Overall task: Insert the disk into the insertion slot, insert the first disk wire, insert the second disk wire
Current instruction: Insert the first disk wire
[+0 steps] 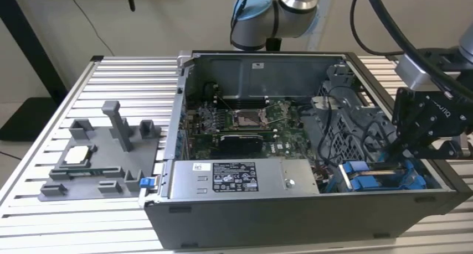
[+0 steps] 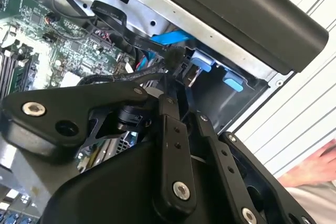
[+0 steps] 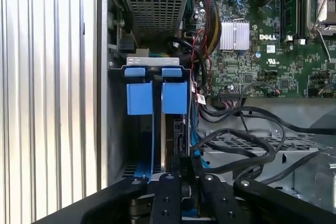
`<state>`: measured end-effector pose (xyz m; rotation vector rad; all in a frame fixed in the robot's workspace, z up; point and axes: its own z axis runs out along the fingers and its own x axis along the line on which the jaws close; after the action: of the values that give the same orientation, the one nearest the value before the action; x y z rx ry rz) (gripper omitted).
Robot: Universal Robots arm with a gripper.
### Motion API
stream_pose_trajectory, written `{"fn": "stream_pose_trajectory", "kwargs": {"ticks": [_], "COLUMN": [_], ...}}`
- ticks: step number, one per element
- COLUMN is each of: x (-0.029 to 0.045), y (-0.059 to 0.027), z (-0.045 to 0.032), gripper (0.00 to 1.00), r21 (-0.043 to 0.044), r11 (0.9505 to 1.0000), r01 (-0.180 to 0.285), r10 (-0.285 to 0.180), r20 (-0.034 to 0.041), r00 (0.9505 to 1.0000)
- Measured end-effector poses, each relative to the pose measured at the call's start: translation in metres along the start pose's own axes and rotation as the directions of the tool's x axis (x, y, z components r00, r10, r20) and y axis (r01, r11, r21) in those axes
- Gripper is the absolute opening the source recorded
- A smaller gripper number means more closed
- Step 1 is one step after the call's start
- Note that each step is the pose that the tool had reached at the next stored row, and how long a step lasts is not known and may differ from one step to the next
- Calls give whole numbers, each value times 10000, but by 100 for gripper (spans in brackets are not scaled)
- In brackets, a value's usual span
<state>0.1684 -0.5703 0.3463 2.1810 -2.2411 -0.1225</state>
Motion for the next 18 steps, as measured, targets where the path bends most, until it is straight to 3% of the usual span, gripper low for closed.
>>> {"fn": "stream_pose_trajectory", "kwargs": {"ticks": [18], "x": [12], "y": [-22], "z": [42], "gripper": [0], "r21": [0], "r11": [10000], "r01": [-11], "r10": [11], "r20": [18], "r00": [10000]}}
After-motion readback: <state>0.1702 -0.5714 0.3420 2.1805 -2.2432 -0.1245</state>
